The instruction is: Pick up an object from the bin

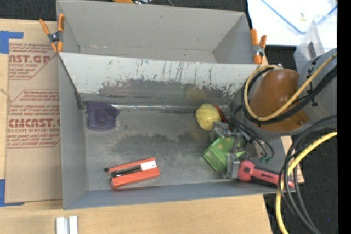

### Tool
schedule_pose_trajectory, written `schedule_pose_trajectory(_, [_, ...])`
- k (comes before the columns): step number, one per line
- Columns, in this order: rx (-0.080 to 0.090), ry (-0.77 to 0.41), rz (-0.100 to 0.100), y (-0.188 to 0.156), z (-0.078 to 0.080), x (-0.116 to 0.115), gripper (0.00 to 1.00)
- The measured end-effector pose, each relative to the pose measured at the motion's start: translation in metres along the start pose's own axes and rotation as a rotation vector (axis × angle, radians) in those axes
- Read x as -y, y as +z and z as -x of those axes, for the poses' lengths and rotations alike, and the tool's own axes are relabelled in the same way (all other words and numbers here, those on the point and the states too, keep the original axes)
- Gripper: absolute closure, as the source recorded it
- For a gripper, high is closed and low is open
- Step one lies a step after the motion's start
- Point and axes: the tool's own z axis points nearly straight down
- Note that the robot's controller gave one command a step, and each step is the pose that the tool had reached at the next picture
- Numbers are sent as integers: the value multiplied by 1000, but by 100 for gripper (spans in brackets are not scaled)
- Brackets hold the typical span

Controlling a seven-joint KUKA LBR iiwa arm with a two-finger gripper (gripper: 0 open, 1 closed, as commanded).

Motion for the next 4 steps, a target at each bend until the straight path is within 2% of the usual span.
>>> schedule_pose_trajectory(1, [-3, -20, -3, -65, 9, 13, 0])
schedule_pose_trajectory(2, [38, 148, 1, -34, -10, 27, 0])
schedule_pose_trajectory(3, [25, -24, 5, -5, -3, 16, 0])
schedule_pose_trajectory(4, [55, 63, 11, -3, 9, 19, 100])
